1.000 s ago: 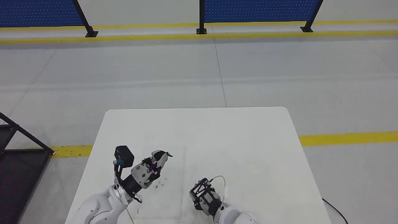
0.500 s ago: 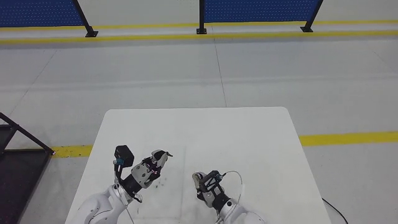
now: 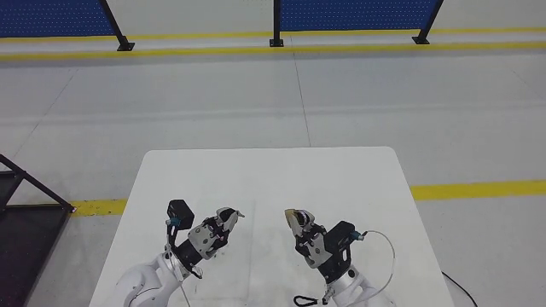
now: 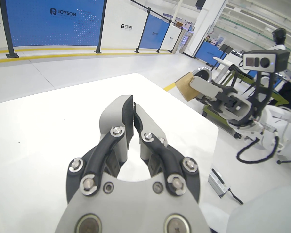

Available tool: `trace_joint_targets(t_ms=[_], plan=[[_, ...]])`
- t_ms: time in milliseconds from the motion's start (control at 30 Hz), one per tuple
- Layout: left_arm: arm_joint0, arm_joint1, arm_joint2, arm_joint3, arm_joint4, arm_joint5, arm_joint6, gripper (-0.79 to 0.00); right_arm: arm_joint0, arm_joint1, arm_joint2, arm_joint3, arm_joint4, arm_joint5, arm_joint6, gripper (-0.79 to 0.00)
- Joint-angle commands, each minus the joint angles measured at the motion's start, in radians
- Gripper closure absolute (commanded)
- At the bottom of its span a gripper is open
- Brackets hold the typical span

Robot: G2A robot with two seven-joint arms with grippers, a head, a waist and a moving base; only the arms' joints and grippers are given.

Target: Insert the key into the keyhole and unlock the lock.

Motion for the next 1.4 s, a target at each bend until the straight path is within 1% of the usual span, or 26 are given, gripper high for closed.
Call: trace_joint_targets(t_ms=[0, 333, 400, 467, 500, 567, 600, 733, 867, 1000, 1067, 1167, 1367], plan=[[0.000, 0.000, 0.000, 0.000, 0.000, 0.000, 0.000, 0.000, 0.000, 0.000, 0.000, 0.000, 0.000, 0.000, 0.000, 0.000], [0.000, 0.000, 0.000, 0.000, 0.000, 0.000, 0.000, 0.000, 0.003, -0.001, -0.003, -0.003, 0.010, -0.002, 0.004, 0.000], [-0.003, -0.001, 0.007, -0.002, -0.018, 0.006, -0.002, 0.000, 0.019, -0.006, -0.011, -0.014, 0.087, -0.016, 0.011, 0.000], [-0.012, -0.004, 0.028, -0.001, -0.071, -0.004, -0.008, 0.000, 0.040, -0.011, -0.026, -0.013, 0.151, -0.040, 0.012, 0.000], [-0.013, -0.006, 0.037, 0.004, -0.115, -0.010, 0.006, 0.000, 0.050, -0.014, -0.033, -0.008, 0.180, -0.047, 0.001, 0.000], [-0.011, -0.010, 0.062, 0.025, -0.215, -0.043, 0.020, 0.000, 0.067, -0.022, -0.061, 0.005, 0.246, -0.079, -0.030, 0.000], [-0.013, -0.012, 0.076, 0.034, -0.273, -0.068, 0.030, 0.000, 0.077, -0.027, -0.082, 0.017, 0.299, -0.114, -0.048, 0.000], [-0.026, -0.018, 0.119, 0.087, -0.404, -0.162, 0.058, 0.000, 0.128, -0.049, -0.146, 0.100, 0.412, -0.195, -0.140, 0.000], [-0.047, -0.030, 0.166, 0.132, -0.506, -0.261, 0.145, 0.000, 0.163, -0.070, -0.206, 0.171, 0.506, -0.277, -0.219, 0.000], [-0.075, -0.045, 0.208, 0.180, -0.570, -0.308, 0.219, 0.000, 0.187, -0.084, -0.243, 0.215, 0.517, -0.330, -0.269, 0.000], [-0.092, -0.051, 0.239, 0.208, -0.616, -0.338, 0.224, 0.000, 0.191, -0.089, -0.250, 0.232, 0.522, -0.366, -0.300, 0.000], [-0.121, -0.056, 0.279, 0.249, -0.698, -0.377, 0.193, 0.000, 0.194, -0.093, -0.252, 0.257, 0.506, -0.405, -0.338, 0.000], [-0.147, -0.056, 0.336, 0.250, -0.848, -0.377, 0.104, 0.000, 0.200, -0.098, -0.257, 0.283, 0.443, -0.426, -0.379, 0.000]])
